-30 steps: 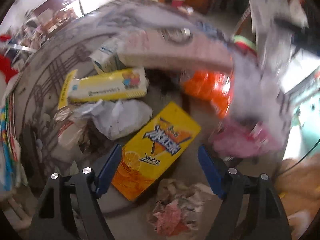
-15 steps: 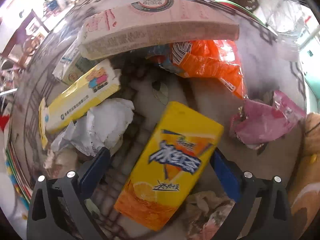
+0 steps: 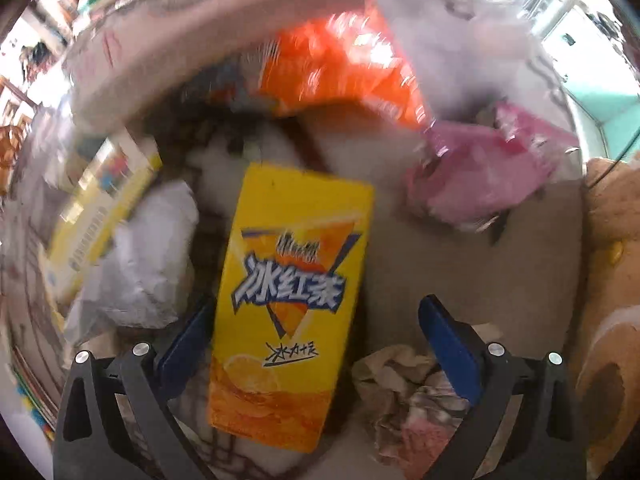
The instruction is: Collect trash
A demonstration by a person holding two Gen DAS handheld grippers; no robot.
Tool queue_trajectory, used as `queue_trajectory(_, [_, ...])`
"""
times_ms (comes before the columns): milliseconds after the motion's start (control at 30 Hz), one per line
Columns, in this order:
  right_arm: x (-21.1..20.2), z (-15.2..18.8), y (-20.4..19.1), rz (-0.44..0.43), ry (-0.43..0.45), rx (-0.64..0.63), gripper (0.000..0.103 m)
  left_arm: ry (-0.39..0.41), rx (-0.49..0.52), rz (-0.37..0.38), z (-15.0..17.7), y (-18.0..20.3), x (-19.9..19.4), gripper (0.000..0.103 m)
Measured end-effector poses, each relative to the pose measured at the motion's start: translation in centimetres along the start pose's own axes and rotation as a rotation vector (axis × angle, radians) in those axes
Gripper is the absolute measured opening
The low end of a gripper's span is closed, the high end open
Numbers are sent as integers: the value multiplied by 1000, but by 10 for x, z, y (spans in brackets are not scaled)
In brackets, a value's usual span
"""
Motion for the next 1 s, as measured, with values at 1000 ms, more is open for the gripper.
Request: queue_trajectory(1000, [-23, -26, 16, -27, 50, -37, 48, 664, -848, -47, -38, -38, -152, 66])
Point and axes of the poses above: each gripper's, at about its wrist camera, not at the fingertips, and x roughly the way its jaws point, y to its right, z to its underside, the point moved 9 cm from there along x, roughly the way its jaws point, and after that the axes turned 3 degrees about -z, right-handed, at the moved point
